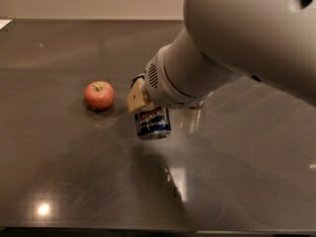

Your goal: Place pepsi can upright

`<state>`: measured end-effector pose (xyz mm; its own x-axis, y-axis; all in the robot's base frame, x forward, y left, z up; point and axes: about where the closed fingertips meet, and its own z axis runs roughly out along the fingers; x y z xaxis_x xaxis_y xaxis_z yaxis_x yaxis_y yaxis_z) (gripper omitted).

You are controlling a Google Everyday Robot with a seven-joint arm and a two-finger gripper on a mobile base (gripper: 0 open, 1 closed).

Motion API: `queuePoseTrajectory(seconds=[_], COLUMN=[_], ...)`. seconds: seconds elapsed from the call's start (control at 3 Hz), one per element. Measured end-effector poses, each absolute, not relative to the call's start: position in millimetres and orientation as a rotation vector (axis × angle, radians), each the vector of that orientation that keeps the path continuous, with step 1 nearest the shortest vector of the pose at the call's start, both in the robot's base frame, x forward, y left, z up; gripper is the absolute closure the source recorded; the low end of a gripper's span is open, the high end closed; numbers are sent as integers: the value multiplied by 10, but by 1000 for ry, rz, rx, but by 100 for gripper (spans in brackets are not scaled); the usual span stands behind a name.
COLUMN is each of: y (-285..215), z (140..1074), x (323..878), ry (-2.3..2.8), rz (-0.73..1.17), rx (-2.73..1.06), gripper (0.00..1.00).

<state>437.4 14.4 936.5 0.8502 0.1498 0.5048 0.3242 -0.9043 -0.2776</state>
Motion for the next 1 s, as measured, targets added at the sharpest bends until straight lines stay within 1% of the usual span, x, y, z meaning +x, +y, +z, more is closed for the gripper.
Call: queuePoseTrajectory(seconds=[0.33,1.0], y=[175,166], z=[9289,9151], x=[4433,4529], ry=[-484,-659], rz=[-714,-832], rx=[-2587,-2425], gripper=[100,100])
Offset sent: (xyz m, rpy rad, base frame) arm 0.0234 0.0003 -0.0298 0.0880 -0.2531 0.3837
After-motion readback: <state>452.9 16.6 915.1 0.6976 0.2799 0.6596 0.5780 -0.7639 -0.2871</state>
